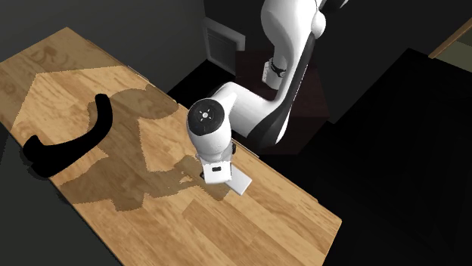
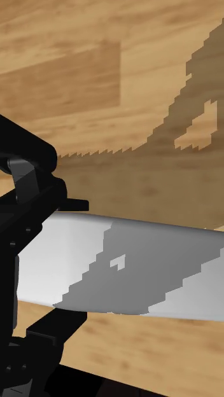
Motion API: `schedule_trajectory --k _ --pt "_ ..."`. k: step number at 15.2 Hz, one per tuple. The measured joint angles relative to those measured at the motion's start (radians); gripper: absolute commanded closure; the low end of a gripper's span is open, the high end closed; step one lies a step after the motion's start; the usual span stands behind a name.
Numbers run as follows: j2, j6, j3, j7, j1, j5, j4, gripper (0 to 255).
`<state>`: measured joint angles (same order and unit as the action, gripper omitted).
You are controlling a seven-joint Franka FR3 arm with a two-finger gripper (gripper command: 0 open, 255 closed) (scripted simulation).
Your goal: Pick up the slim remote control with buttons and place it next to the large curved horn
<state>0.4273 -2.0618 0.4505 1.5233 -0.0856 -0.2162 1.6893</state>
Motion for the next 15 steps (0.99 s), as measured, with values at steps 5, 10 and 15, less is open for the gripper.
schedule_trajectory --k 5,10,15 --pt "-0.029 0.058 0.008 -0.01 0.004 0.016 -0.032 255" --pt "-0.048 0.113 0.013 -0.017 0.005 0.028 -0.07 255" --pt "-0.06 0.176 0.017 -0.026 0.004 0.036 -0.123 255"
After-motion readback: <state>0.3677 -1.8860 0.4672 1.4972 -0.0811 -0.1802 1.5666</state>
